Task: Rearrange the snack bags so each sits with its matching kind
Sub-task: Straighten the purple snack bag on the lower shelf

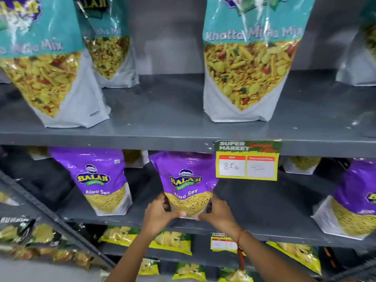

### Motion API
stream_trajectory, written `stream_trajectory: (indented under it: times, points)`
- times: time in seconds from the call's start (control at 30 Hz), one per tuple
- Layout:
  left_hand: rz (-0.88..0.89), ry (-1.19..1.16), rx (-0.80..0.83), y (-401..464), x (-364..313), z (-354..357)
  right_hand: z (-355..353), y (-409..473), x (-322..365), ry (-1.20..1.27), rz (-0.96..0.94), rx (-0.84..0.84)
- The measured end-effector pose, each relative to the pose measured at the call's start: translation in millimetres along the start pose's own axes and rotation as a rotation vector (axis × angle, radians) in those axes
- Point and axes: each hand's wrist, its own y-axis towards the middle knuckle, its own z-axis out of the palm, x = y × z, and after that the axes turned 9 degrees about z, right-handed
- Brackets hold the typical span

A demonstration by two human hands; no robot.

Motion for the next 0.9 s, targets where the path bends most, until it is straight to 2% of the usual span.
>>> stream_trajectory:
  times: [0.17, 0.4, 0.67, 0.9]
  points:
    - [0.035, 0.037, 0.028, 8.2, -29.3, 48.4, -46.4, -6.2, -28.0, 0.038, 0.043, -0.038]
    - [0.004, 0.037, 0.050, 6.3, -38.3, 91.8, -75.2, -6.2, -56.6, -0.055, 0.098, -0.025]
    - [-0.010, 0.062, 0.040, -0.4, -45.1, 97.9, -72.5, 0.3, -67.6, 0.022, 0.074, -0.010]
    - [-0.001, 0.011, 0.100, -8.0, -54.6, 94.2, -70.2, -15.6, -61.9, 0.109, 0.062, -0.026]
